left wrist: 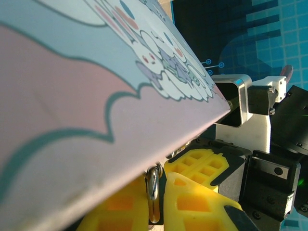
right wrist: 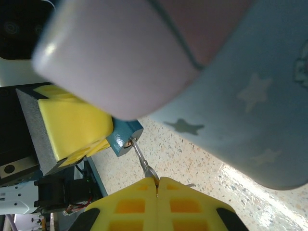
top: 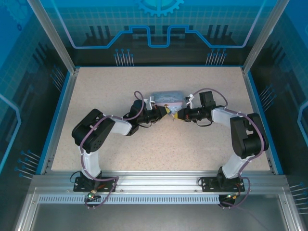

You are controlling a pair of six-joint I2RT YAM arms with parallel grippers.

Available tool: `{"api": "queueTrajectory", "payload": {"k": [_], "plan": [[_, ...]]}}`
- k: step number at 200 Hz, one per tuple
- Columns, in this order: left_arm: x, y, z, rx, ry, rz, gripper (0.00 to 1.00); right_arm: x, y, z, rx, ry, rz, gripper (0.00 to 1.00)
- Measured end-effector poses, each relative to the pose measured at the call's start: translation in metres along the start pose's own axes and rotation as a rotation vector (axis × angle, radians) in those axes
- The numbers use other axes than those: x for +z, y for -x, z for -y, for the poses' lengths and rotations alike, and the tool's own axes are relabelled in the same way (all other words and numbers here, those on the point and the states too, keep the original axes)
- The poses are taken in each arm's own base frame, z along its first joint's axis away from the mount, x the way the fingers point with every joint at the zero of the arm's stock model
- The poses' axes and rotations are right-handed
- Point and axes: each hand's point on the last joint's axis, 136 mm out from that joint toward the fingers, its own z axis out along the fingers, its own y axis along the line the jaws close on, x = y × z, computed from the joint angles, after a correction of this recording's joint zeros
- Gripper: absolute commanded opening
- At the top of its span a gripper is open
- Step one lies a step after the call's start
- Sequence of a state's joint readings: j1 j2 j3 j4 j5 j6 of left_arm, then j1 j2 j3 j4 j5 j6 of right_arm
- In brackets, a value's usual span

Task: Unlock the padlock with the key

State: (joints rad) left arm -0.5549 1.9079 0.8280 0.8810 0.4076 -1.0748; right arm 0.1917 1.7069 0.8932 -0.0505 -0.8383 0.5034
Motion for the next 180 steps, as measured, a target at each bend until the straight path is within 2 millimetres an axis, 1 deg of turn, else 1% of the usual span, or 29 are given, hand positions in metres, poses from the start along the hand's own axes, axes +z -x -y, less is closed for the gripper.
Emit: {"api": "queueTrajectory", "payload": {"k": [34, 180], "plan": [[0.0008, -0.0006, -0.0021, -0.002, 0.005, 0.0, 0.0, 0.0029, -0.0004, 0.0045, 0.01, 0.001, 0.003, 0.0], [0.0009, -0.0012, -0.0043, 0.004, 0.014, -0.002, 0.0, 0.0044, 0.0006, 0.0073, 0.011, 0.007, 0.002, 0.0]]}}
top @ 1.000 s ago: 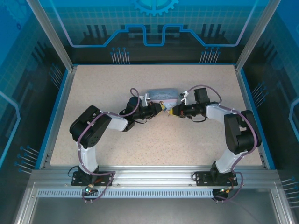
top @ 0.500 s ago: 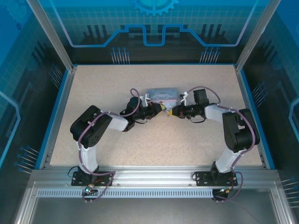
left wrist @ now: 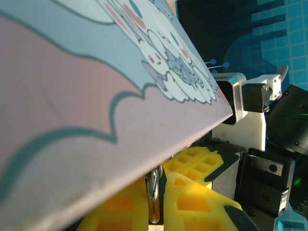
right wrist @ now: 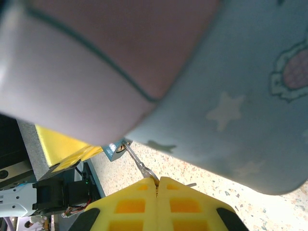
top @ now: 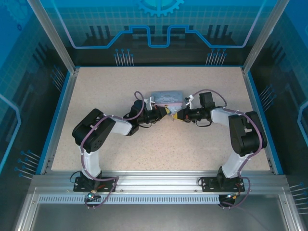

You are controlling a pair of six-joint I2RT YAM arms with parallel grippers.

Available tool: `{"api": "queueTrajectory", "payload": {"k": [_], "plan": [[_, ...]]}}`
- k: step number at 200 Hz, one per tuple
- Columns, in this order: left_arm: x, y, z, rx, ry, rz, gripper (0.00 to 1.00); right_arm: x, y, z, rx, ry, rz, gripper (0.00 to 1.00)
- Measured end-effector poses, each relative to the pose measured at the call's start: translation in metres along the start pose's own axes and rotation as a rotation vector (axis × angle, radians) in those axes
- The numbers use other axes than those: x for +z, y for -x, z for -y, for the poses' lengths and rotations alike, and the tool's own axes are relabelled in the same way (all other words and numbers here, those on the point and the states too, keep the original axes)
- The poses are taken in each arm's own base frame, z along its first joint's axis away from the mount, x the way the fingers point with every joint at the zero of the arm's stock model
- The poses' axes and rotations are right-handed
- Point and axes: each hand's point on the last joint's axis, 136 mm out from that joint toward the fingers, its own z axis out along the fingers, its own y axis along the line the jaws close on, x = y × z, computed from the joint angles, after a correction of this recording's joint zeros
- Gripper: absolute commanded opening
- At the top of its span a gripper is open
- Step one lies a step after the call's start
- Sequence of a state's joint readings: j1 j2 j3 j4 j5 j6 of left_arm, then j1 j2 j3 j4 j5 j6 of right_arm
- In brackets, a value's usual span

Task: Unlock the padlock with the key

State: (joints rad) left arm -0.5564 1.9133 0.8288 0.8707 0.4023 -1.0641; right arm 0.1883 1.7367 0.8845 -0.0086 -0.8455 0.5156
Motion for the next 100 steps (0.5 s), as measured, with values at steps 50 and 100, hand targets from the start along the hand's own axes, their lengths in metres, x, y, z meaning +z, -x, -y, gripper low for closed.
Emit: {"api": "queueTrajectory", "payload": {"k": [50, 100], "plan": [[0.0005, -0.0018, -0.0009, 0.01, 0.0, -0.009, 0.0, -0.0035, 0.0021, 0.0016, -0.007, -0.003, 0.009, 0.0], [0.001, -0.0054, -0.0002, 0.013, -0.005, -0.025, 0.0, -0.0048, 0.0031, 0.0024, -0.01, -0.005, 0.013, 0.0]]}}
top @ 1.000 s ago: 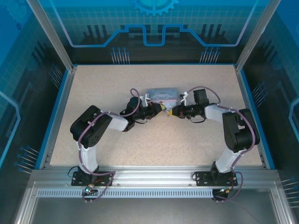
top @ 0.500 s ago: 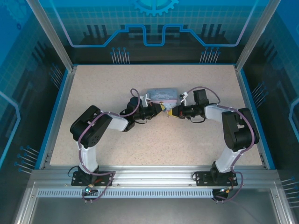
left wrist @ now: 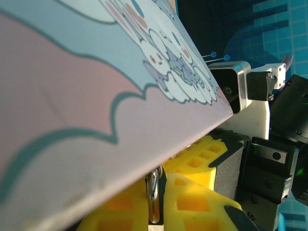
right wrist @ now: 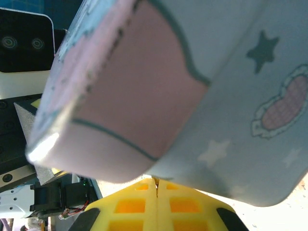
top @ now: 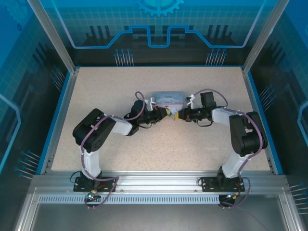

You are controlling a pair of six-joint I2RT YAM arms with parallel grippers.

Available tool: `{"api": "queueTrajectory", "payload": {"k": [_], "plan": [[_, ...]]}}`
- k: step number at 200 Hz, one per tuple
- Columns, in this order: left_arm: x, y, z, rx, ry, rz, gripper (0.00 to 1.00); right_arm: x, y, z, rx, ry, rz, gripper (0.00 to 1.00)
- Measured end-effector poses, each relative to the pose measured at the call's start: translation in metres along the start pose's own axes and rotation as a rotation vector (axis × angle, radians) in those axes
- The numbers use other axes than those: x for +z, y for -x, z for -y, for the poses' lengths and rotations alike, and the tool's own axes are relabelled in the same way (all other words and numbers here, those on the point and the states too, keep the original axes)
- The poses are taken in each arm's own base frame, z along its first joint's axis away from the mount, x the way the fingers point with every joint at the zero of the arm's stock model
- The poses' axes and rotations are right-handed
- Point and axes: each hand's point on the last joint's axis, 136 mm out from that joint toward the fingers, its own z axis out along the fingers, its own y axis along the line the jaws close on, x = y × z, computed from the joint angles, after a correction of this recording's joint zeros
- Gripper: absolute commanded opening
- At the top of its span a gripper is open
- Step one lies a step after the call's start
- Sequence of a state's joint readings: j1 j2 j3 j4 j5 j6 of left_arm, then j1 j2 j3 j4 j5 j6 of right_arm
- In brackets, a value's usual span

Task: Unlock the padlock with the key

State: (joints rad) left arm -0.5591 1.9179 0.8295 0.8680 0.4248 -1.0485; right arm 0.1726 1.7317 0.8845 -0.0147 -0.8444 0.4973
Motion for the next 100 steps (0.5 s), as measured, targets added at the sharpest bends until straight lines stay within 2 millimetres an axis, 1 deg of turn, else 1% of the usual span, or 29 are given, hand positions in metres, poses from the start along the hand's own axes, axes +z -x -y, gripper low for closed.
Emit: {"api": "queueTrajectory", "payload": {"k": [62, 100], "plan": [[0.0001, 0.0004, -0.0003, 0.0, 0.0, 0.002, 0.0, 0.0006, 0.004, -0.0011, 0.008, 0.0, 0.015, 0.0], [0.0026, 0.0016, -0.0052, -0.002, 0.001, 0.014, 0.0, 0.0035, 0.0034, 0.0007, 0.019, -0.017, 0.019, 0.0]]}}
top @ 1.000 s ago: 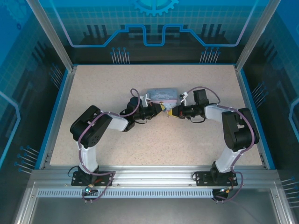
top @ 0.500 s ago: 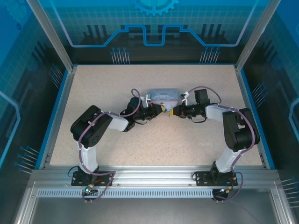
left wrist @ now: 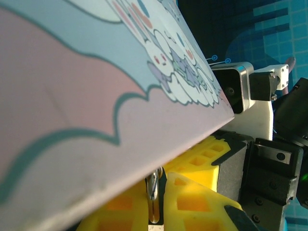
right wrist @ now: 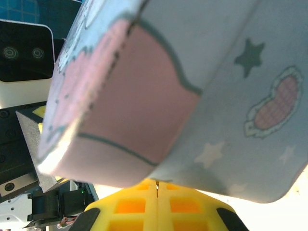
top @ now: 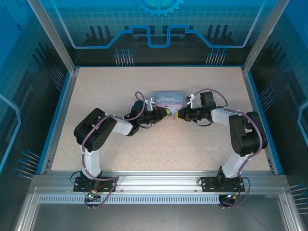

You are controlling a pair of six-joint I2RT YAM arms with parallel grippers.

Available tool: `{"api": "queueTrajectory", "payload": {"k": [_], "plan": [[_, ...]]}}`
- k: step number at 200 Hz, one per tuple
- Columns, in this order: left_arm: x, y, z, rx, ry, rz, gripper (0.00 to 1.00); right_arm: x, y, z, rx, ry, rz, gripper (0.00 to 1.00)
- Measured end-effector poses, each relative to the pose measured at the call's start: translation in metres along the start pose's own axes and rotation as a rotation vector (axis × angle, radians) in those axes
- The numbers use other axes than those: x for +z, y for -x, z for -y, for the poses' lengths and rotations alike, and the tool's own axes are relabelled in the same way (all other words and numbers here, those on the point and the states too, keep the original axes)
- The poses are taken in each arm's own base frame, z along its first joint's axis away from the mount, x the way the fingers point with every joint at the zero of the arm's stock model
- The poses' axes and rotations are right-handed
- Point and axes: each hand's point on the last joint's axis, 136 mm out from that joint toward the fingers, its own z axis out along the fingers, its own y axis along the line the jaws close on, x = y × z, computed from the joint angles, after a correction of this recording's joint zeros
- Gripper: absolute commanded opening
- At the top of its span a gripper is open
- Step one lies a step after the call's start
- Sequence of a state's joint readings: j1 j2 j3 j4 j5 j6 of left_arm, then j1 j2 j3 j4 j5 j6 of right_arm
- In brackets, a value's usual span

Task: Unlock the padlock with the key

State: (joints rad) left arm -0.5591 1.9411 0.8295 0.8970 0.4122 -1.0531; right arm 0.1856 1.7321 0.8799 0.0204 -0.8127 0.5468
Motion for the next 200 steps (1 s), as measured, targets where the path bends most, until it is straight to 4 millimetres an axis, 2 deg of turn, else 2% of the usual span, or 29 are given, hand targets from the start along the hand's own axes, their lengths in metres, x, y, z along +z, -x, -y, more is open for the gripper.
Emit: {"api": "queueTrajectory", "payload": {"k": [44, 117, 163, 200], "plan": [[0.001, -0.001, -0.002, -0.013, 0.0, 0.002, 0.0, 0.009, -0.004, -0.005, -0.002, -0.003, -0.008, 0.0], [0.002, 0.002, -0.003, -0.016, 0.001, 0.015, 0.0, 0.01, 0.0, -0.006, 0.024, -0.001, 0.014, 0.02], [0.003, 0.0, -0.004, -0.019, 0.004, 0.012, 0.0, 0.008, -0.004, -0.004, 0.021, -0.02, 0.035, 0.11], [0.005, -0.007, 0.001, -0.024, -0.003, -0.005, 0.0, 0.0, -0.01, -0.007, -0.038, -0.036, 0.051, 0.3]]}}
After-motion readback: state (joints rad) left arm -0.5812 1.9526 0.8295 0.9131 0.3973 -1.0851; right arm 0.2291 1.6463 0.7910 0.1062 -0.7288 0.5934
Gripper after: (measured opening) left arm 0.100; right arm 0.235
